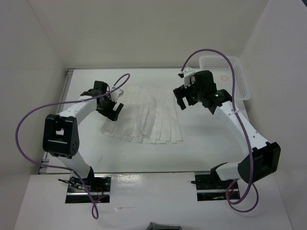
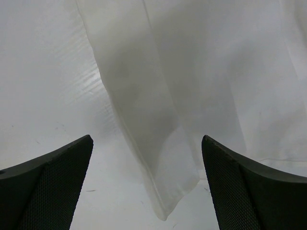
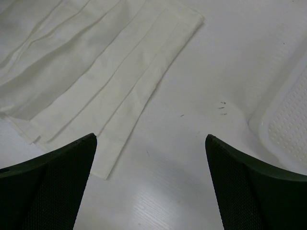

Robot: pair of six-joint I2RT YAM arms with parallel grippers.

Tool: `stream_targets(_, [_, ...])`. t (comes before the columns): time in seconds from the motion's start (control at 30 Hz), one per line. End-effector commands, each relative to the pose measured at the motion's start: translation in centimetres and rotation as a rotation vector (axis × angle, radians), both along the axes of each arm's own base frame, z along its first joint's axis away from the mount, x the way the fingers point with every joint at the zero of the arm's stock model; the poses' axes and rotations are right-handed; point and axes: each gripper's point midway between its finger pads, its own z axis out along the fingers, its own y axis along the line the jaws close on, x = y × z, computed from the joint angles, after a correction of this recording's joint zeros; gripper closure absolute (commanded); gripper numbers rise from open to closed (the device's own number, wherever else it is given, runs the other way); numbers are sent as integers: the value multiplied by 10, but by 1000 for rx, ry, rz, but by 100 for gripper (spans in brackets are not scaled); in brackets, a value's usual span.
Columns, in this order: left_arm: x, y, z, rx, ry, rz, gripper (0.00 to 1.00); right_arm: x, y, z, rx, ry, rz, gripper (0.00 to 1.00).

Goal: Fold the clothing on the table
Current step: Flatten the skirt out

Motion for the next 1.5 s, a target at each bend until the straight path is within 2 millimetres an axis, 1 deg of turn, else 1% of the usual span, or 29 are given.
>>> stream_targets(0.0, [-11, 10, 4, 30, 6, 41, 0, -8, 1, 8, 35, -22, 9, 2])
stream_targets(0.03, [-11, 10, 8, 24, -1, 50, 0, -6, 2, 10, 44, -27, 4, 2])
stream_targets(0.07, [-17, 8, 6, 36, 22, 43, 1, -6, 2, 10, 44, -27, 4, 2])
stream_targets(0.1, [-19, 12, 2, 55, 40, 51, 1, -8, 2, 13, 48, -35, 4, 2])
stream_targets(0.13, [-20, 10, -2, 66, 50, 45, 4, -8, 2, 13, 48, -35, 4, 2])
stream_targets(0.17, [-22, 12, -3, 77, 60, 50, 6, -9, 1, 16, 51, -44, 4, 2])
stream_targets(0.23, [-22, 14, -3, 88, 58, 55, 10, -12, 2, 16, 57, -43, 11, 2])
stream_targets(0.27, [-24, 17, -2, 100, 53, 61, 21, -11, 2, 18, 60, -53, 12, 2])
stream_targets(0.33, [-24, 19, 3, 106, 39, 66, 33, -12, 2, 19, 64, -62, 12, 2])
stream_targets(0.37, [-24, 19, 3, 106, 38, 66, 41, -13, 1, 15, 61, -53, 12, 2])
stream_targets(0.4, [-26, 19, 2, 107, 47, 65, 54, -14, 1, 18, 64, -62, 12, 2])
stream_targets(0.5, [-31, 19, -1, 107, 67, 72, 72, -14, 1, 18, 70, -58, 6, 2])
stream_targets(0.53, [-31, 19, -1, 107, 67, 72, 73, -14, 1, 18, 70, -58, 6, 2])
stream_targets(0.57, [-36, 20, -4, 110, 85, 72, 73, -15, 1, 21, 74, -67, 7, 2])
stream_targets(0.63, [-36, 20, -5, 110, 85, 72, 73, -14, 1, 25, 77, -75, 7, 2])
stream_targets(0.77, [-45, 21, -11, 115, 115, 70, 67, -16, 1, 28, 80, -84, 7, 2])
stream_targets(0.9, [-48, 22, -11, 117, 126, 70, 67, -16, 1, 28, 80, -84, 7, 2])
stream_targets(0.97, [-50, 22, -12, 122, 134, 61, 74, -17, 0, 32, 84, -92, 7, 2])
stream_targets(1.0, [-50, 22, -12, 122, 134, 61, 83, -17, 0, 32, 84, -93, 7, 2])
stream_targets(1.07, [-50, 24, -12, 132, 132, 65, 94, -17, 0, 32, 84, -93, 7, 2])
stream_targets(1.1, [-49, 26, -12, 143, 131, 70, 100, -18, 0, 28, 80, -84, 7, 2])
stream_targets(1.17, [-43, 30, -3, 160, 100, 81, 100, -18, 0, 28, 80, -84, 7, 2])
stream_targets(1.23, [-36, 38, 7, 202, 63, 93, 100, -19, -1, 31, 84, -93, 7, 2])
stream_targets(1.27, [-33, 43, 14, 209, 40, 113, 100, -19, -1, 31, 84, -93, 7, 2])
stream_targets(1.3, [-26, 44, 25, 211, 7, 120, 100, -19, -1, 31, 84, -93, 7, 2])
stream_targets(1.37, [-22, 58, 30, 243, -9, 148, 100, -20, -1, 34, 87, -101, 7, 2])
stream_targets(1.4, [-19, 59, 32, 254, -23, 145, 100, -21, -1, 30, 84, -93, 7, 2])
stream_targets(1.43, [-19, 70, 32, 267, -21, 173, 100, -21, -1, 30, 84, -93, 7, 2])
stream_targets(1.47, [-17, 74, 32, 271, -19, 176, 100, -22, -2, 33, 87, -101, 7, 2])
